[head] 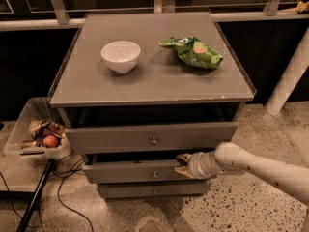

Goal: Open middle drawer

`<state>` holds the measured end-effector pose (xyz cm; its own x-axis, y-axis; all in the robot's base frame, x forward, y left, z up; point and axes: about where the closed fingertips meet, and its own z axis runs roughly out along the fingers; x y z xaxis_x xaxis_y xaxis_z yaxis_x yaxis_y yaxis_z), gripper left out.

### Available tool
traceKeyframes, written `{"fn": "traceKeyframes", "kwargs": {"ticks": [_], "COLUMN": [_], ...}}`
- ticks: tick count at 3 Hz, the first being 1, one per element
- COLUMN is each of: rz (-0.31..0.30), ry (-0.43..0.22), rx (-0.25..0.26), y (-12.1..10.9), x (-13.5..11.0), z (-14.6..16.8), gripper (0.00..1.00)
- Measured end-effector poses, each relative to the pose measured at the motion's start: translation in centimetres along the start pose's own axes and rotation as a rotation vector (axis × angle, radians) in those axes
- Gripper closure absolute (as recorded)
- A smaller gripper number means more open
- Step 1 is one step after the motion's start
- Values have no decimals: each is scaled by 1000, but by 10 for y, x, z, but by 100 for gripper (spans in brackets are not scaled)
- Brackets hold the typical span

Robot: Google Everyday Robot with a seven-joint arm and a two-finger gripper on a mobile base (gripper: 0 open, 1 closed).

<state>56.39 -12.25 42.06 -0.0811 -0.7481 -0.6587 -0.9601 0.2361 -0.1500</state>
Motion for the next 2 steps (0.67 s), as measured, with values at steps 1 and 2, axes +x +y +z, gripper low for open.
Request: {"fn": "traceKeyframes", "kwargs": {"ticks": [1, 2], "rz": [0, 0], "ry": [0, 0], "rx": [0, 0], "y": [0, 0], "x": [0, 0], "z": [0, 0], "gripper": [100, 85]}}
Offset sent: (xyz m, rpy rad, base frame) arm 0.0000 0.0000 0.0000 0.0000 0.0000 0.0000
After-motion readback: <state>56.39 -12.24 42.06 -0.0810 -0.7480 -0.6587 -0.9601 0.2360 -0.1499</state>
